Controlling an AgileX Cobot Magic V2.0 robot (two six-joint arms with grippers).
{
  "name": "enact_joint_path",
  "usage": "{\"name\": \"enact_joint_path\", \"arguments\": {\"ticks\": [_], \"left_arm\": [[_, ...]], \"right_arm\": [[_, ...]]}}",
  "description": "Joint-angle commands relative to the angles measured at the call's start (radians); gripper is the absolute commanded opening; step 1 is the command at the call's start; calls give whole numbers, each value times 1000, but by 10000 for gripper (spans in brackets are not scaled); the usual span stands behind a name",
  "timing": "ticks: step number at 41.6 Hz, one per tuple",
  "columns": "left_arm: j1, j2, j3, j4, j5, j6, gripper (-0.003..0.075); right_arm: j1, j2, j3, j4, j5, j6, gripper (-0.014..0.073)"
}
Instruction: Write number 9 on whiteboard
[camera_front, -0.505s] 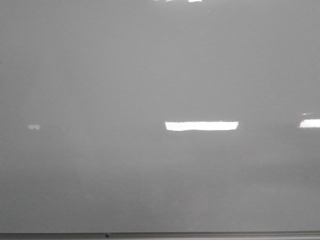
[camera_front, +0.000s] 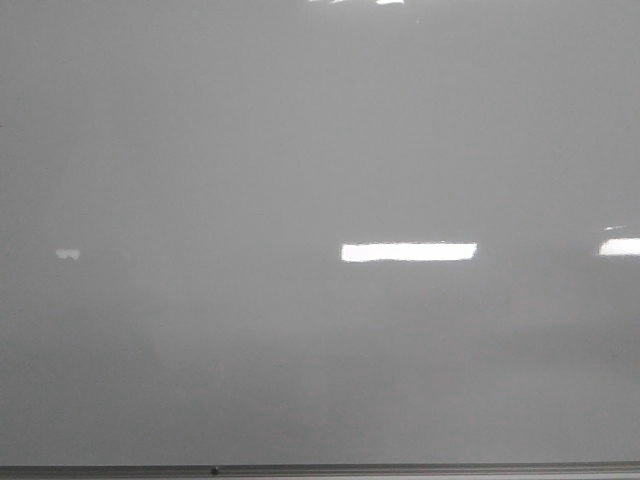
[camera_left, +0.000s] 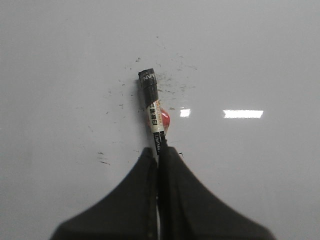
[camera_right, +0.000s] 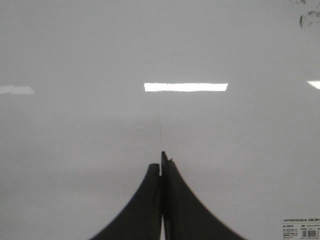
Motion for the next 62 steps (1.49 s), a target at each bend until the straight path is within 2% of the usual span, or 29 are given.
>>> {"name": "enact_joint_path", "arguments": {"ticks": [1,33,40,44,48,52,62], "left_arm": [[1,-17,2,-8,-87,-10,-19],[1,-17,2,-8,-89,-10,-19],[1,-17,2,-8,-132,-10,-19],[1,-17,0,-8,-203,-10,-19],[1,-17,-31,-8,-265,-10,-19],[1,-15,-109,-8,-225,-10,-19],[1,105,-342,3,-4,5,-19]], "right_arm": [[-5,-19,-3,-9,-80,-2,-70],[-5,-19,-3,-9,-82,-2,-70],[-5,-19,-4,-8,-113,-2,-70],[-5,-19,-12,-8,-174,-2,-70],[-5,-19,-70,-8,-154,-2,-70],[-5,-19,-161,-8,-81,-2,-70],[-5,80,-391,-8,85,-2,-70]]}}
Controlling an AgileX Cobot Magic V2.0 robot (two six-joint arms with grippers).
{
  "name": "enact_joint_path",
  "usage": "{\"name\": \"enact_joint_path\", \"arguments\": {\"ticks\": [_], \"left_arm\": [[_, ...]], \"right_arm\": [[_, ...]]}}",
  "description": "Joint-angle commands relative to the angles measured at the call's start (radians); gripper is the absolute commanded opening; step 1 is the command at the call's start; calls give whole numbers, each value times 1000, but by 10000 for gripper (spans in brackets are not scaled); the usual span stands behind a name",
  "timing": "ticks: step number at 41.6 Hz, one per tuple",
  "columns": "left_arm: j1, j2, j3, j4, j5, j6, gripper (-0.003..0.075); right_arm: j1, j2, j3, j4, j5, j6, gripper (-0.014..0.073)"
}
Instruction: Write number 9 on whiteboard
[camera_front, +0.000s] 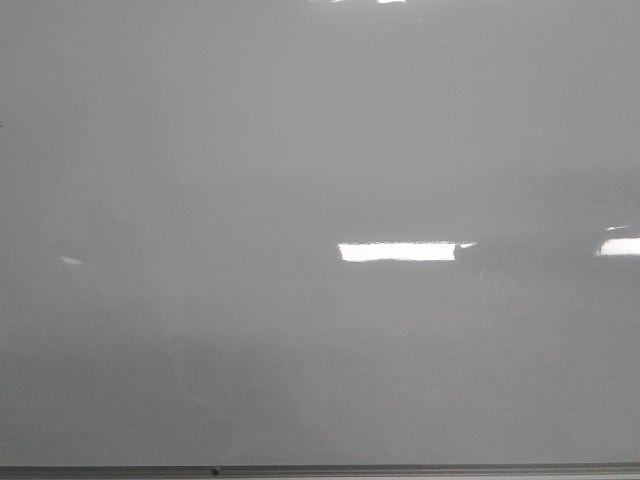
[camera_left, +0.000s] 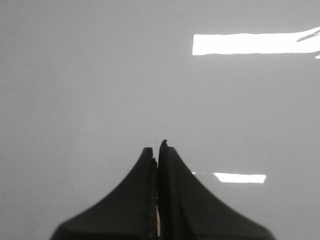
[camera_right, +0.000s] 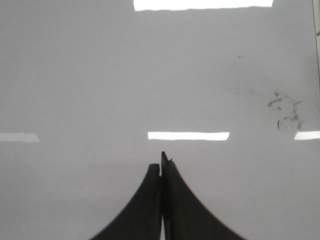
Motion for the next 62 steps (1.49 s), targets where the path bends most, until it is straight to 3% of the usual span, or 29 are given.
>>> {"name": "enact_joint_path", "arguments": {"ticks": [1,13,17,21,27,29,37,49,62], "left_arm": [[1,95,-110,1,34,7,-19],[1,285,-156,4,63,9,-17],[1,292,-156,4,63,9,36],[1,292,-156,4,61,9,216],[1,292,-156,0,57,9,599],[1,292,-156,0,55,9,657],[-12,334,-165,-107,38,9,643],[-131,713,-228,-161,13,9,629],[-41,1118,-258,-161,-175,-27,629]], "right_arm": [[-5,91,-123,-8,4,-2,-70],[-5,302,-206,-8,16,-2,-70],[-5,313,-206,-8,15,-2,-37],[-5,313,-206,-8,8,-2,99],[-5,313,-206,-8,1,-2,458],[-5,313,-206,-8,1,-2,535],[-5,313,-206,-8,0,-2,570],[-5,313,-206,-8,-1,-2,570],[-5,313,-206,-8,-1,-2,570]]}}
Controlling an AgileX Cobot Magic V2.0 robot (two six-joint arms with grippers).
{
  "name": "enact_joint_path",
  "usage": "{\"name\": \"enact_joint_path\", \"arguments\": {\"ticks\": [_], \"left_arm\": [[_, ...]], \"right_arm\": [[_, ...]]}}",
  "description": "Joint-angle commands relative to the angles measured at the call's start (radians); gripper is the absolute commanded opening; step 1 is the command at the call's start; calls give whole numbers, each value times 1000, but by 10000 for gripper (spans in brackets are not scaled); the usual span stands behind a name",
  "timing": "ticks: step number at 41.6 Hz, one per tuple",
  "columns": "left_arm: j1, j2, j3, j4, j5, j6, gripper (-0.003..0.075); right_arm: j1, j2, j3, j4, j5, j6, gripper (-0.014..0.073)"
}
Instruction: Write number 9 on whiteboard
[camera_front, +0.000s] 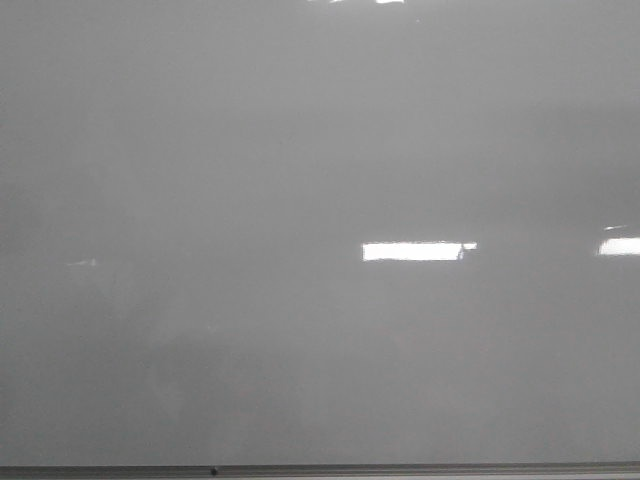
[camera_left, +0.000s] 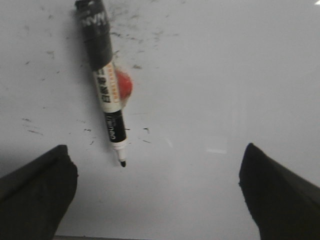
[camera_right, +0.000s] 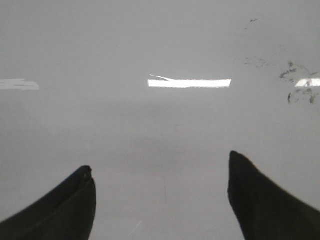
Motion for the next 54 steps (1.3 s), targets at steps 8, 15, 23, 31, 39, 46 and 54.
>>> {"name": "enact_joint_path", "arguments": {"ticks": [8,15,23,31,39,46,54], "left_arm": [[24,243,-37,-10,-257,-12,629],[24,351,-37,-10,-360,-12,625],[24,401,-37,-10,-416,-12,512],[24,403,-37,-8,-450,-12,313],[24,403,-37,-8,-441,-12,87],[24,398,-37,-7,-425,-12,-18],[4,228,-59,-7,-190,-12,-19]], "right_arm": [[-3,15,-36,-8,-88,-2,570],[-3,15,-36,-8,-88,-2,570],[-3,15,-36,-8,-88,-2,570],[-3,15,-36,-8,-88,-2,570],[-3,15,-36,-8,-88,-2,570],[-3,15,-36,-8,-88,-2,570],[-3,15,-36,-8,-83,-2,569]]}}
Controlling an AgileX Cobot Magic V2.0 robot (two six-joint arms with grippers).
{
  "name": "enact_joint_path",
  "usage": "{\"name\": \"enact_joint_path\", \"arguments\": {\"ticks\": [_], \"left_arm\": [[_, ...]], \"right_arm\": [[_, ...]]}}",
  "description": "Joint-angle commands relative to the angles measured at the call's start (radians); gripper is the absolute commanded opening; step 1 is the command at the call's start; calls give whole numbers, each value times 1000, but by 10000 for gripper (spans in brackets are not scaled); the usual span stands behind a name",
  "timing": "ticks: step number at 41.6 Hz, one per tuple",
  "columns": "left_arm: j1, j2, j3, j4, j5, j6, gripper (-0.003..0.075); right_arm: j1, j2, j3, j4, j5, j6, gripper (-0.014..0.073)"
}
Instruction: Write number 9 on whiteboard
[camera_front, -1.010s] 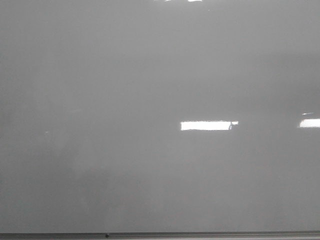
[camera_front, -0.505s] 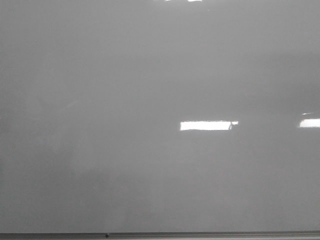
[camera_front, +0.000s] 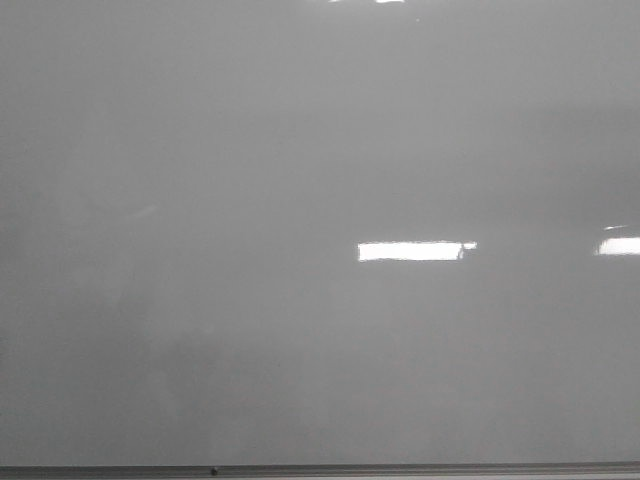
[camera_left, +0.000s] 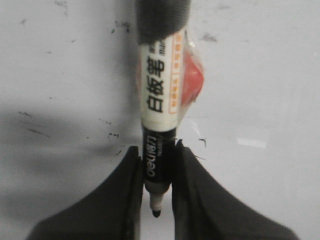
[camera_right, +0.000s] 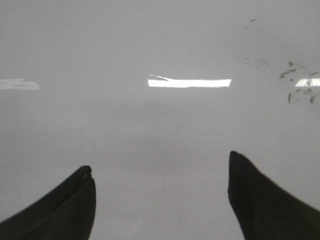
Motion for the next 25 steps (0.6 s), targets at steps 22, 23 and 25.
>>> {"name": "enact_joint_path", "arguments": {"ticks": [22,23,25], "left_arm": [[-397,-209,-485,-363,1178,918,-19],[-407,-209,-490,-381,1190,954,-19],[-440,-209,-498,-407,1215,1027,-19]], "right_arm": [[93,244,-215,247,235,-271,569],[107,268,-228,282,269,-306,569],[140,305,-259,334,323,-392,569]]}}
